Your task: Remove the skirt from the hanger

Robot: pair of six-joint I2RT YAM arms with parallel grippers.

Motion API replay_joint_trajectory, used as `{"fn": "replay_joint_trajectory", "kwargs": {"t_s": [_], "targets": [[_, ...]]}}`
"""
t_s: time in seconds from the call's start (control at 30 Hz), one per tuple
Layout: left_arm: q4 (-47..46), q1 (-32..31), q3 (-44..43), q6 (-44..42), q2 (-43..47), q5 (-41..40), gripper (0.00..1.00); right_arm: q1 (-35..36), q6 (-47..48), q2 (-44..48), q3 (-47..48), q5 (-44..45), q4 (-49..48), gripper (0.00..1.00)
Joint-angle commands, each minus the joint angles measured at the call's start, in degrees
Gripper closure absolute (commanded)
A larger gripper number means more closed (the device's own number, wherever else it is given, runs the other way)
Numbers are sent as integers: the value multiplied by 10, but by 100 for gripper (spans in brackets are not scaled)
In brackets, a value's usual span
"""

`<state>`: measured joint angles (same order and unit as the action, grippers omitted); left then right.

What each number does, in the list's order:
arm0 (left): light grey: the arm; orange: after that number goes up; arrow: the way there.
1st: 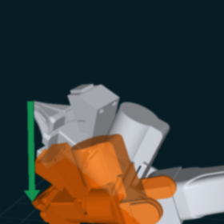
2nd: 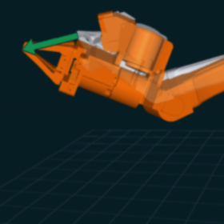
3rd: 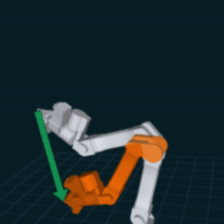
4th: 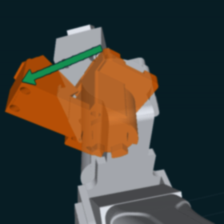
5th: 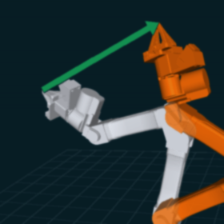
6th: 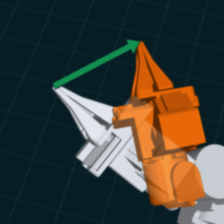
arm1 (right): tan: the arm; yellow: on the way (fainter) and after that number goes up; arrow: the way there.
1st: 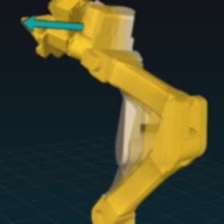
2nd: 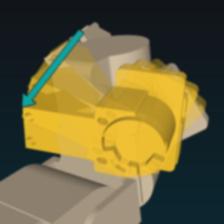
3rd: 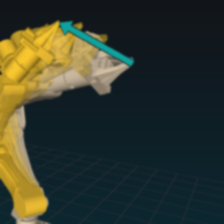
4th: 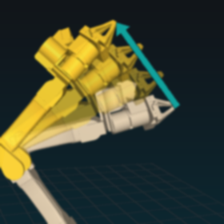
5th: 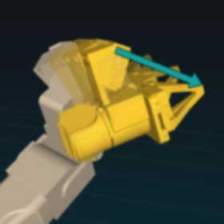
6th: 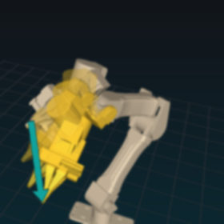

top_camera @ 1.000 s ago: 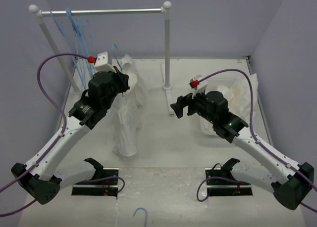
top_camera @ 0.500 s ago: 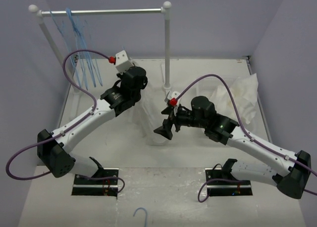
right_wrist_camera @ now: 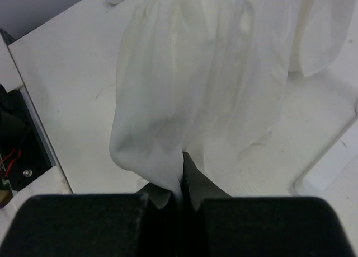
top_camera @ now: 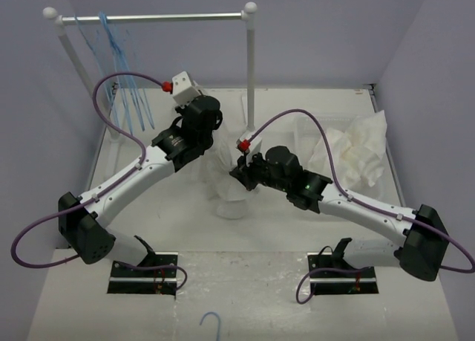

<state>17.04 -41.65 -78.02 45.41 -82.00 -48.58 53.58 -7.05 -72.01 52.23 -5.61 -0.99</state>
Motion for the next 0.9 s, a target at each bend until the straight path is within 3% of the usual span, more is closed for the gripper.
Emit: {"fn": "replay_joint_trajectory", "kwargs": {"t_s": [0.0,0.3,0.6,0.73,0.87], "targets": [[-49,-1,-15,3,19,-49,100,1,-5,42,-37,60,-57,100],[-39,12,-26,-11,29,-79,100,2,-61,92,-171,52,-15,100],[-9,91,-29,25,41,1,100,-1,-125,79,-224,43,8,100],[-2,101,-39,21,49,-29,100,-8,-171,44,-261,48,6,100],[11,106,-47,20,54,-76,100,-15,-203,90,-288,55,8,100]]}}
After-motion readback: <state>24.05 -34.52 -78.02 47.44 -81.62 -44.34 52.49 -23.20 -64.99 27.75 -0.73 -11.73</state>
